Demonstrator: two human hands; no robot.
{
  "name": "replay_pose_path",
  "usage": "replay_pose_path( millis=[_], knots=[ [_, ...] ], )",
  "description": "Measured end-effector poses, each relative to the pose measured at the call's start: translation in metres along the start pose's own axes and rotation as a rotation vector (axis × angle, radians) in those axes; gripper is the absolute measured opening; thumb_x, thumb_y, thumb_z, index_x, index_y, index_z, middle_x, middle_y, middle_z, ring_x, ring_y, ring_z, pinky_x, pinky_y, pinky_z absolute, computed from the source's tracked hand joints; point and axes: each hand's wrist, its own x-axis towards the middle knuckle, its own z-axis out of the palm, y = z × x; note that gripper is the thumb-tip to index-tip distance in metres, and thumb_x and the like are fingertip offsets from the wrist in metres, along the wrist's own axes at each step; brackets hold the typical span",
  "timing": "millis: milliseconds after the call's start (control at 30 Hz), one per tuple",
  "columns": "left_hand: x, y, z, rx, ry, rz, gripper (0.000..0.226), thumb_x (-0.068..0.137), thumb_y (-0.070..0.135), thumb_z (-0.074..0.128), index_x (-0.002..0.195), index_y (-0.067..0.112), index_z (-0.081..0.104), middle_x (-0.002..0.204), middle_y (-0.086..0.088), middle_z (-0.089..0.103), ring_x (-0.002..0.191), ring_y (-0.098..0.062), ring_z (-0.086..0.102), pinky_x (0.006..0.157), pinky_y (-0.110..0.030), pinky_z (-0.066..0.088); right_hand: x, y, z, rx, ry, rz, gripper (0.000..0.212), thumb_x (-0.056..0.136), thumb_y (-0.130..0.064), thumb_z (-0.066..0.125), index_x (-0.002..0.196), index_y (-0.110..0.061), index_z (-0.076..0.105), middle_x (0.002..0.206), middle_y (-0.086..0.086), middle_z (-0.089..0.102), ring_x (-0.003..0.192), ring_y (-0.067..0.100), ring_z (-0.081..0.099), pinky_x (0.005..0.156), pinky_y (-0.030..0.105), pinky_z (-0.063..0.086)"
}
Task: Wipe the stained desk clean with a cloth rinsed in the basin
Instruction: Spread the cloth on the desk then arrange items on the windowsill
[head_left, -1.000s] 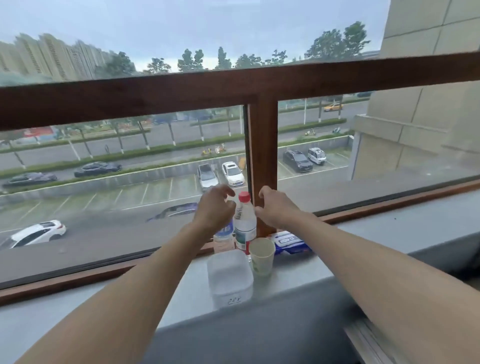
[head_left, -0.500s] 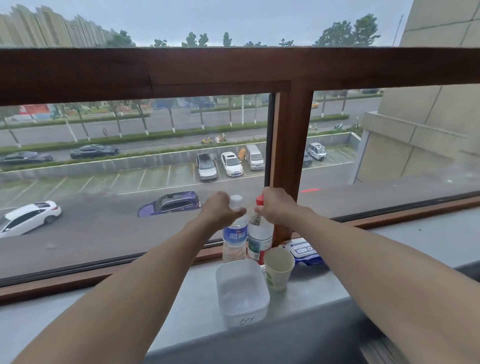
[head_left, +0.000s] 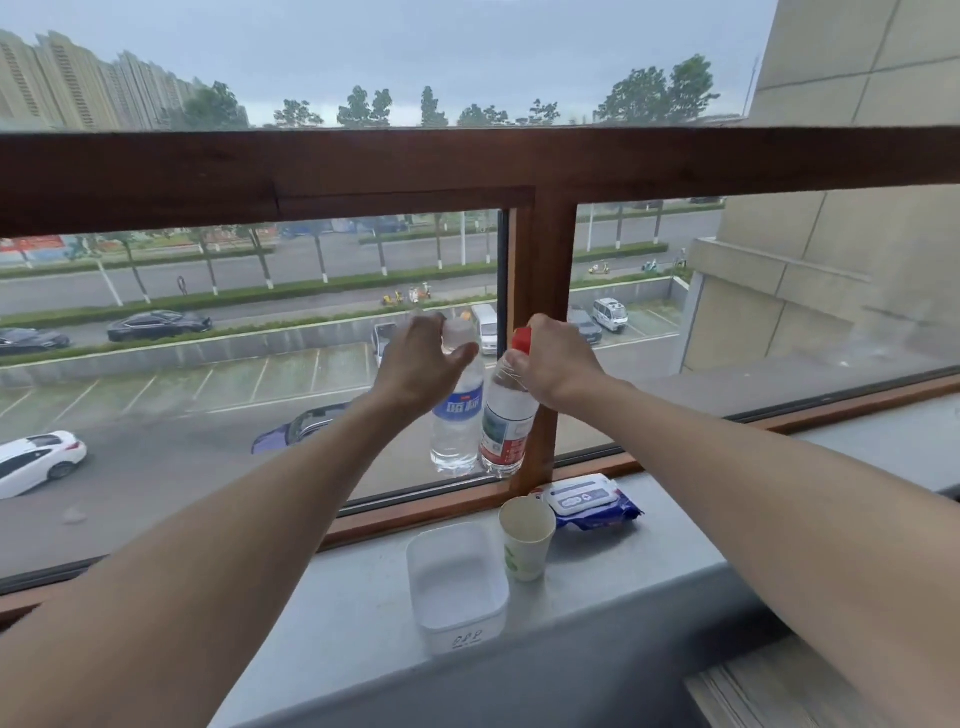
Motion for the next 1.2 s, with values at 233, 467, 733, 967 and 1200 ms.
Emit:
replay_pose_path(
  millis=[233,467,733,967,1200],
  knots=[
    [0.008,0.105,0.017,-0.054,-0.011,0.216,0.027,0.090,0.033,0.069,0.098,0.008,0.062,0.094,-0.007,0.057,0.085,-0.023,0.054,0.070,-0.032,0.038,-0.028,0.050,-0.090,-0.051,0.166,0.121,0.026,0.099,-0.033,0.060,0.114,-0.012,0.056,0.098,0.005,0.055,0.090,0.026,0.054,0.074,0.035,0.040],
    [-0.037,0.237,0.138,-0.252,-0.267,0.346,0.018,0.091,0.025,0.070,0.085,0.011,0.060,0.079,0.001,0.057,0.072,-0.016,0.054,0.061,-0.032,0.044,-0.124,0.181,-0.181,-0.144,0.176,0.346,0.024,0.092,-0.033,0.069,0.090,-0.017,0.051,0.087,0.003,0.052,0.081,0.026,0.054,0.069,0.031,0.040],
    [-0.155,0.401,0.310,-0.350,-0.589,0.455,0.024,0.087,0.029,0.073,0.083,0.009,0.061,0.089,-0.014,0.063,0.083,-0.030,0.059,0.065,-0.031,0.035,-0.286,0.363,-0.244,-0.207,0.168,0.768,0.024,0.092,-0.030,0.066,0.082,-0.012,0.054,0.087,0.007,0.059,0.085,0.032,0.059,0.066,0.032,0.039],
    [-0.273,0.494,0.412,-0.342,-0.816,0.529,0.023,0.089,0.027,0.070,0.085,0.013,0.053,0.089,-0.002,0.050,0.083,-0.022,0.050,0.065,-0.028,0.030,-0.405,0.479,-0.271,-0.266,0.161,1.056,0.020,0.095,-0.033,0.062,0.097,-0.016,0.051,0.105,0.009,0.062,0.087,0.030,0.053,0.070,0.033,0.040],
    [-0.355,0.522,0.469,-0.276,-0.987,0.568,0.032,0.091,0.022,0.069,0.117,0.005,0.060,0.111,-0.007,0.054,0.107,-0.026,0.053,0.078,-0.023,0.030,-0.473,0.547,-0.265,-0.248,0.129,1.190,0.016,0.095,-0.030,0.062,0.097,-0.018,0.053,0.106,0.010,0.064,0.085,0.029,0.052,0.069,0.032,0.041]
  ],
)
